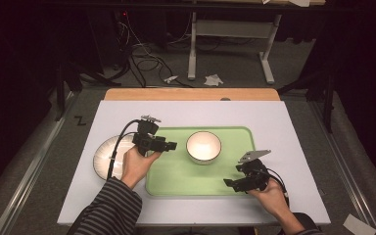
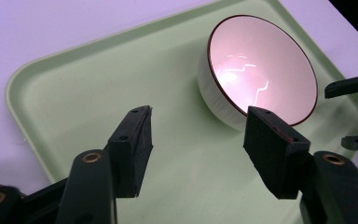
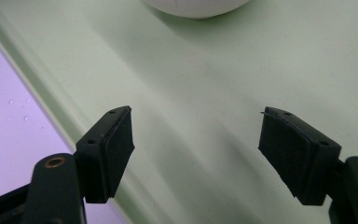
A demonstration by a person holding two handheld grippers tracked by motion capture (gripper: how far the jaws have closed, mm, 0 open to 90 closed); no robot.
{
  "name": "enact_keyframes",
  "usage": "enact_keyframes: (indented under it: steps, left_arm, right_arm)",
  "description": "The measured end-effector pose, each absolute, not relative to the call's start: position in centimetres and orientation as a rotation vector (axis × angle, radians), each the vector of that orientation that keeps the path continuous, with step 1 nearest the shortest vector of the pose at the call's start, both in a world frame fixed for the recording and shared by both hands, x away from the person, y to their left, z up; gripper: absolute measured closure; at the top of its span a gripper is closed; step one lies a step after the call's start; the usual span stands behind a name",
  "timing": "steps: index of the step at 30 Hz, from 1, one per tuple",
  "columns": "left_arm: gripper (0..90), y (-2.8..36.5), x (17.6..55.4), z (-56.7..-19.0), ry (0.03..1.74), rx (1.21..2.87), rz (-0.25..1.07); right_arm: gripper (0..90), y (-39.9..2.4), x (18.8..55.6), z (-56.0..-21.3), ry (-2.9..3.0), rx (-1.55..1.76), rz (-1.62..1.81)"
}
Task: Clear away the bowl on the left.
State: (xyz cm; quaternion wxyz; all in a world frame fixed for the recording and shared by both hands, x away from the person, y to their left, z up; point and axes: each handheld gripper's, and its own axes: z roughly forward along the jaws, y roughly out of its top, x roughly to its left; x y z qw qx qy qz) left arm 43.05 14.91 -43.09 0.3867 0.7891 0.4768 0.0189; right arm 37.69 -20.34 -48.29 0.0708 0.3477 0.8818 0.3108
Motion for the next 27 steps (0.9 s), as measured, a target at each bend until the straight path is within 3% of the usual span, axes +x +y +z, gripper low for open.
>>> enact_keyframes:
  steps: [27]
  left_arm:
    - [41.2,16.8,39.9,-42.5,1.172,2.02,0.045]
  right_arm:
    - [27.8,-20.3,37.6,-48.2,2.637,1.051,0.94]
